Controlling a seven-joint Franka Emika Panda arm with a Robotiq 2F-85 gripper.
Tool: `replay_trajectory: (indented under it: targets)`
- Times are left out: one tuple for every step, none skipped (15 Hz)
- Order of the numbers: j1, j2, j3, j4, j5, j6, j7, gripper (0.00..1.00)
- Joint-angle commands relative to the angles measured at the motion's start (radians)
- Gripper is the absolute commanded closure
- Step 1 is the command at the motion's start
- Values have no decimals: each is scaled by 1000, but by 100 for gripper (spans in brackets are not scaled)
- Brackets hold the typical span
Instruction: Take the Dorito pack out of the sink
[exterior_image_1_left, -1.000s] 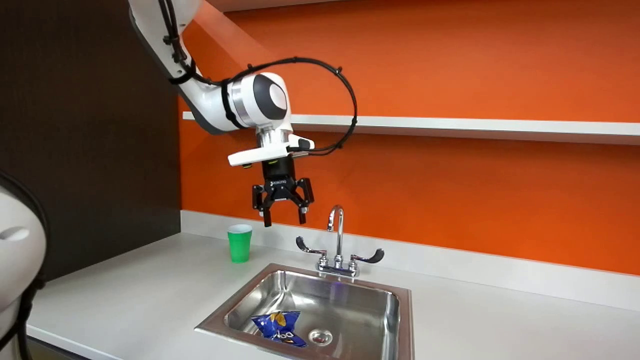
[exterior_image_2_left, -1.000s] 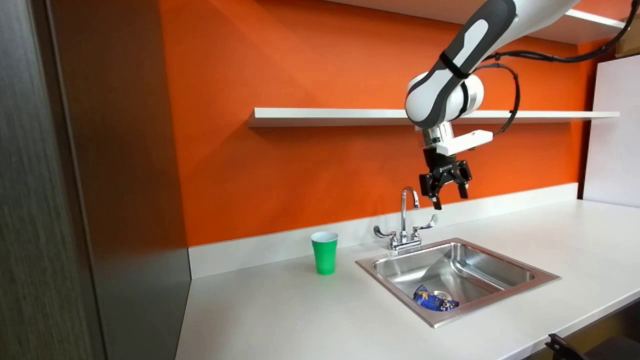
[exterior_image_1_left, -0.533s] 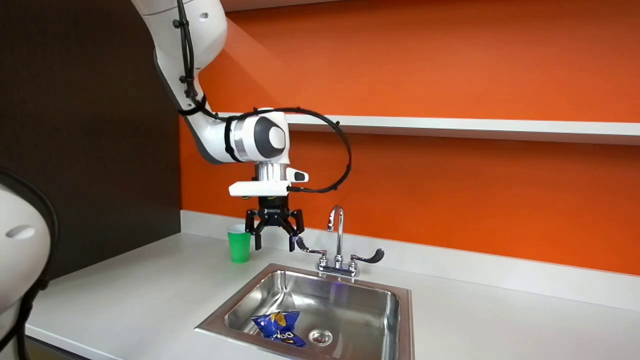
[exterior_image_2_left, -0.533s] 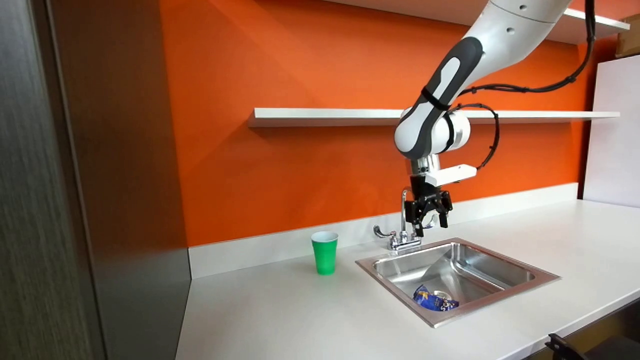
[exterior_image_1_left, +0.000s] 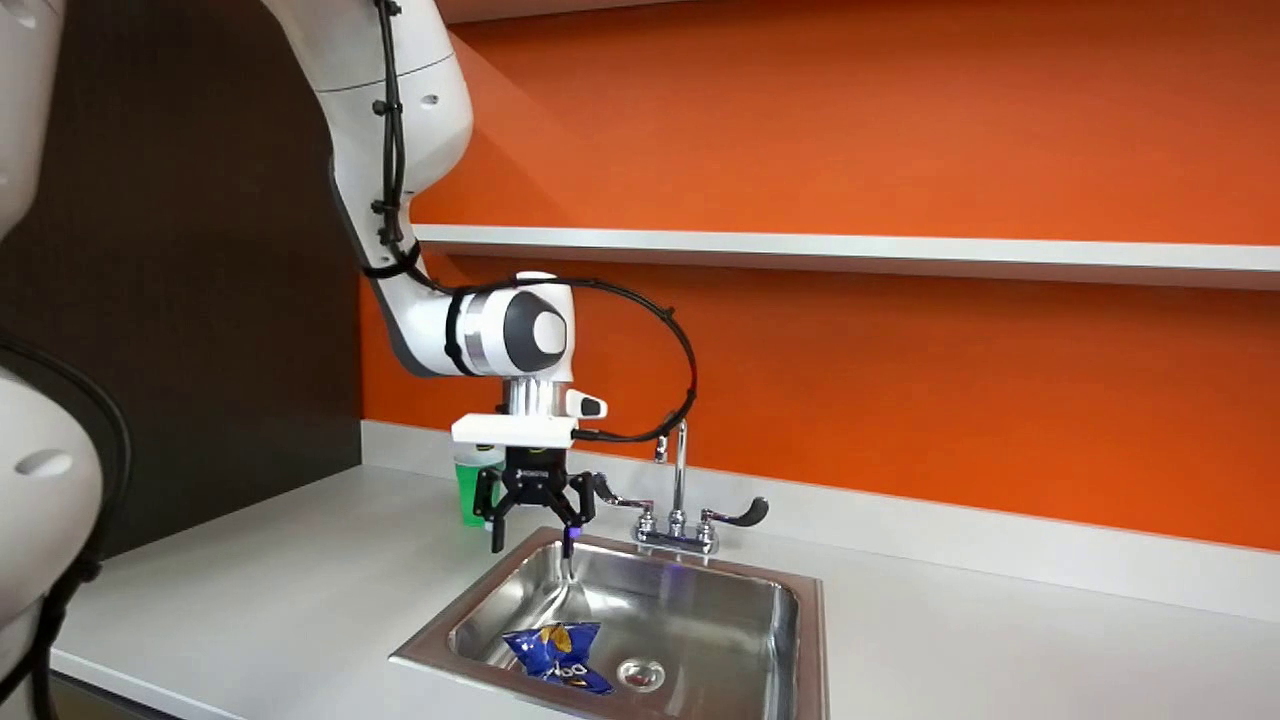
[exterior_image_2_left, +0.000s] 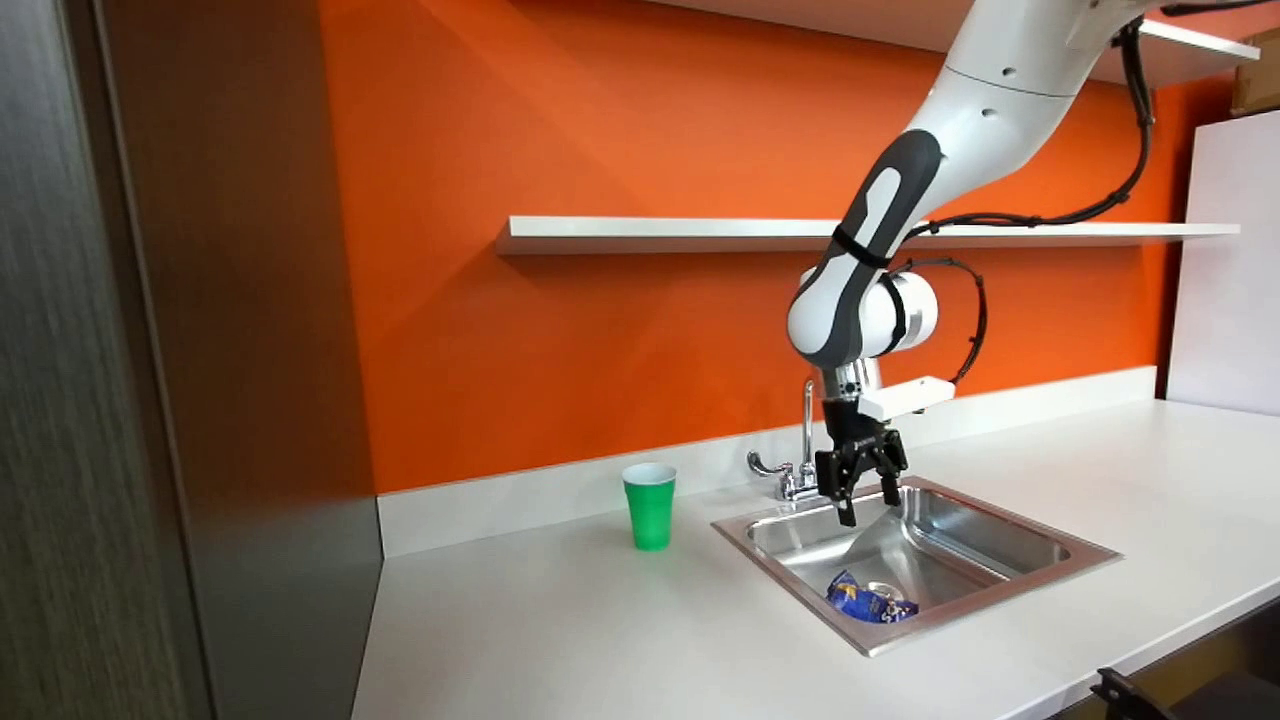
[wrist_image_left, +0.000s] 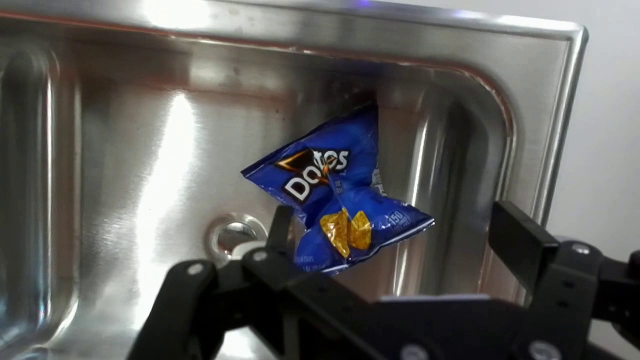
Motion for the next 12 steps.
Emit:
replay_trajectory:
  targets:
    - [-10, 33, -8, -5, -28, 30, -50, 0]
    - [-11, 42, -11, -5, -37, 31, -53, 0]
    - [-11, 51, -15, -6, -48, 32, -54, 0]
    - [-10, 60, -19, -7, -60, 33, -56, 0]
    - [-10, 65, -23, -10, -71, 29, -56, 0]
    - [-10, 72, -28, -12, -86, 29, -53, 0]
    - [-10, 78, -31, -16, -96, 32, -52, 0]
    - [-11, 85, -36, -19, -107, 35, -49, 0]
    - [-11, 94, -40, -21, -118, 43, -44, 0]
    - [-11, 103, -43, -21, -125, 46, -39, 0]
    - [-11, 116, -46, -17, -130, 49, -36, 0]
    - [-11, 127, -50, -13, -135, 54, -33, 0]
